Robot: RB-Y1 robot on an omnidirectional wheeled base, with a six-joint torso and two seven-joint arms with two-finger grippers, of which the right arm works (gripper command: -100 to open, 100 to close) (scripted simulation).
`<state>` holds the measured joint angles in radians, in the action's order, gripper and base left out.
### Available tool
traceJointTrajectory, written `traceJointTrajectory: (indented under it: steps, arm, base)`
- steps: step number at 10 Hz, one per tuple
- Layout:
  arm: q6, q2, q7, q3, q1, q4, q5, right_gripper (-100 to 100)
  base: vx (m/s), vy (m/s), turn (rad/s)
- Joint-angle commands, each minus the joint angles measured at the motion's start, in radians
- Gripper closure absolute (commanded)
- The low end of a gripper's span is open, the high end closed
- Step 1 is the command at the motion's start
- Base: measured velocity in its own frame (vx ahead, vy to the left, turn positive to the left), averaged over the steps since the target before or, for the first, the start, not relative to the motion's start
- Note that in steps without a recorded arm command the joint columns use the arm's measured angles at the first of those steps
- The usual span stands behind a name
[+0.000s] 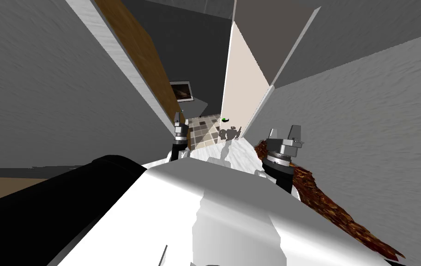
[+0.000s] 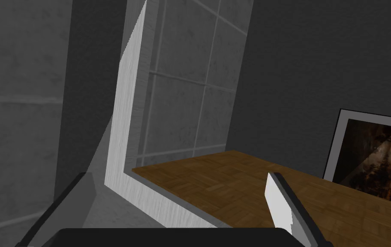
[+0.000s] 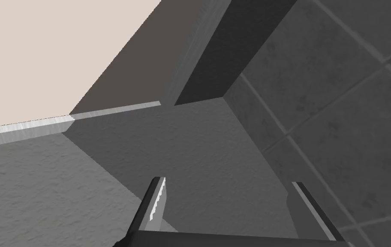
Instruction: Push the door open
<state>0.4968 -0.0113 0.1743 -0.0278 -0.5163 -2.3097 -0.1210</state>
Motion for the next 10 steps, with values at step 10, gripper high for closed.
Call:
traceJointTrajectory:
  steps: [10]
  arm:
    - [0.043,-0.029,-0.028,0.034,0.098,0.254,0.015,-100]
  base:
    - [0.093,-0.029,0.049]
